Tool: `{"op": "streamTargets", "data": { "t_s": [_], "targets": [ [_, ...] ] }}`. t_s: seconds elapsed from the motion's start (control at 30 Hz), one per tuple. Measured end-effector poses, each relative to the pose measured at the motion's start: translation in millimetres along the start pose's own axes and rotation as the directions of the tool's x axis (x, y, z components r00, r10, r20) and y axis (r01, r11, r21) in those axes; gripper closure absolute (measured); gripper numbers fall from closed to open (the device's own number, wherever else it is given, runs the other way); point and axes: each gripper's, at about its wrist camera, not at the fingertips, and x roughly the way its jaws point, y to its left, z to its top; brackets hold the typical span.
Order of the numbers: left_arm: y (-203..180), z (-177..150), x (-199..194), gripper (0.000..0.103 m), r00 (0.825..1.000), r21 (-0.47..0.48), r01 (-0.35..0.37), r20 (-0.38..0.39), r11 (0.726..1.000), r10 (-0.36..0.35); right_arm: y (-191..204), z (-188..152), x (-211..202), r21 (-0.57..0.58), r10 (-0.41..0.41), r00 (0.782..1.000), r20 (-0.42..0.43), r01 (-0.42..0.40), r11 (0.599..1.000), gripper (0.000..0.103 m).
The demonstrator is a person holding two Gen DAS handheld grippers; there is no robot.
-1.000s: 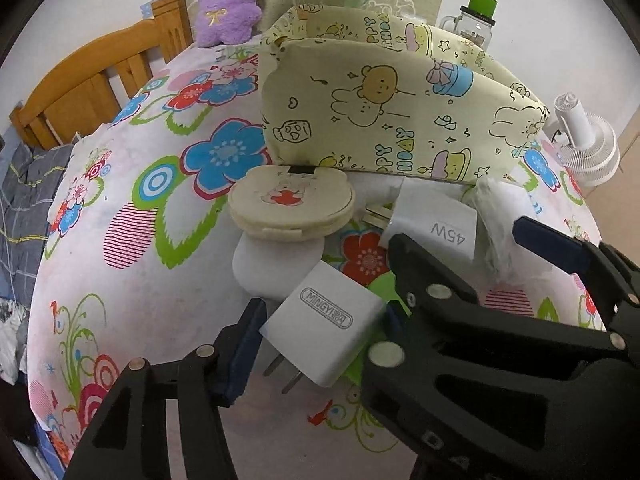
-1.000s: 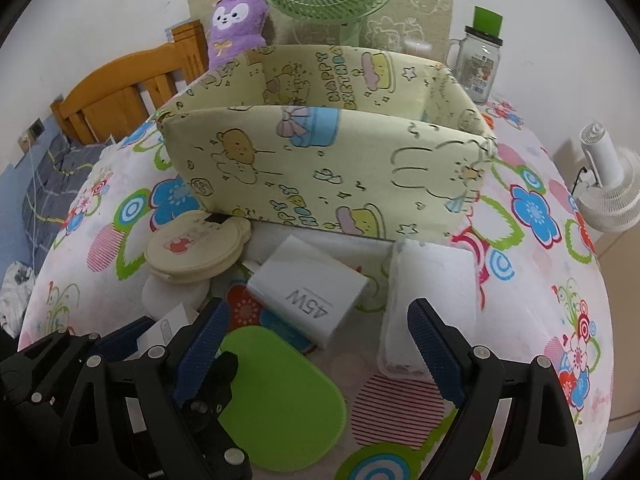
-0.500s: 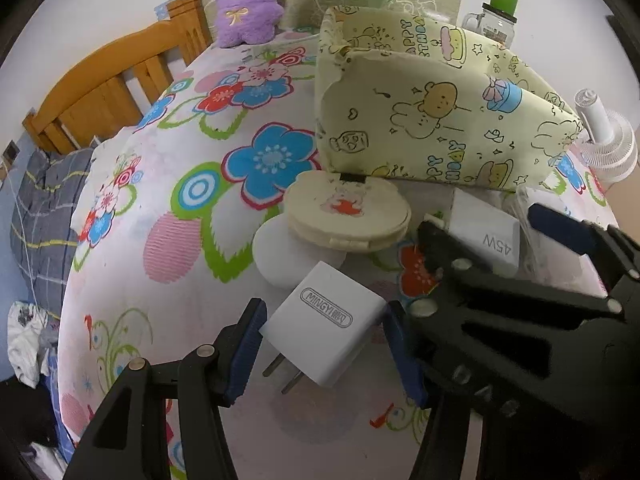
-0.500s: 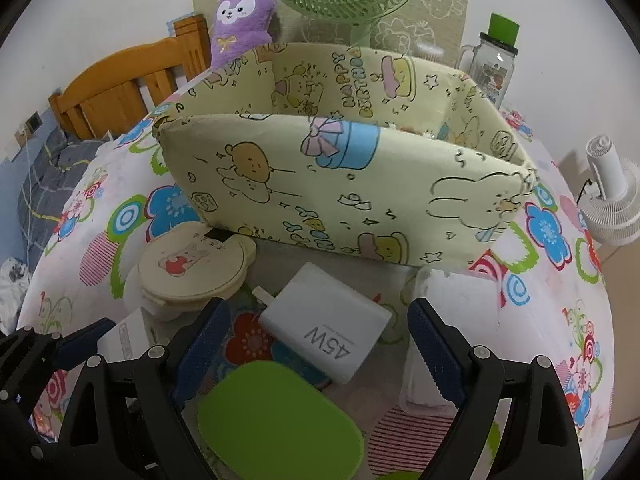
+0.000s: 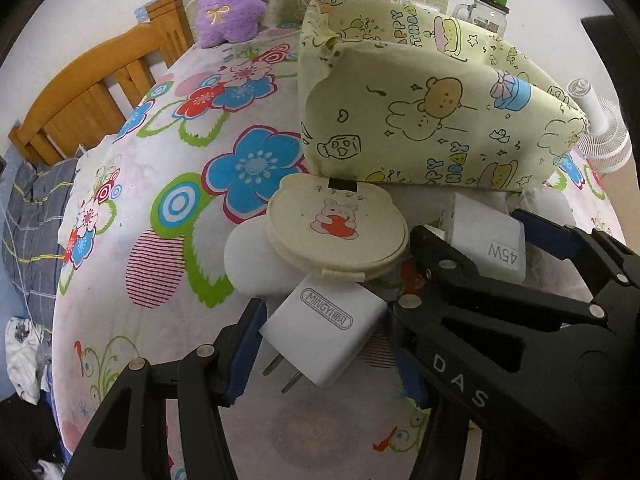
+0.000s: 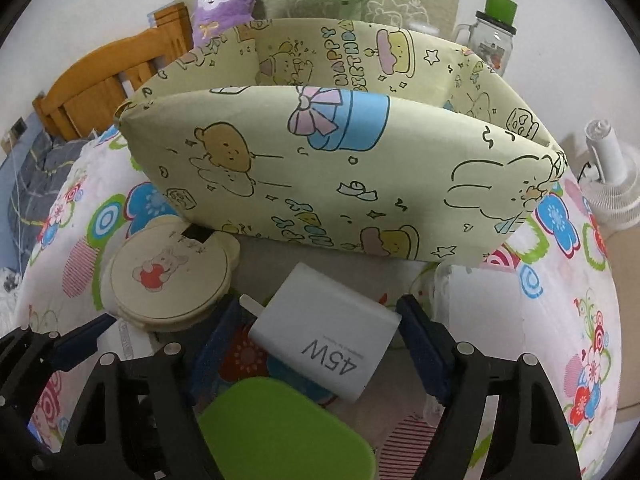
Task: Organize rigid objects
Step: 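Close the right tool on the larger white charger, then lift both chargers and carry them toward the fabric box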
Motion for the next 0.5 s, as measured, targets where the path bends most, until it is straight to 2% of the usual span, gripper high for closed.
{"op": "streamTargets", "data": {
  "t_s": [0.27,0.5],
  "targets": [
    [-2.4,1.5,-10.3,0.041,1.0,-0.009,-0.002,0.02,1.0,0.002,-7.2,0.8,-10.0,0.045,0.016,1.0,-0.013,-0.016,0.999,0.023],
    [-4.4,0.2,-32.5,0.041,0.998,-0.011,0.025,0.05,1.0,-0.024,-7.7,2.0,-37.1,0.047,-0.012,0.999,0.034,0.01,0.999,0.023]
  ]
}}
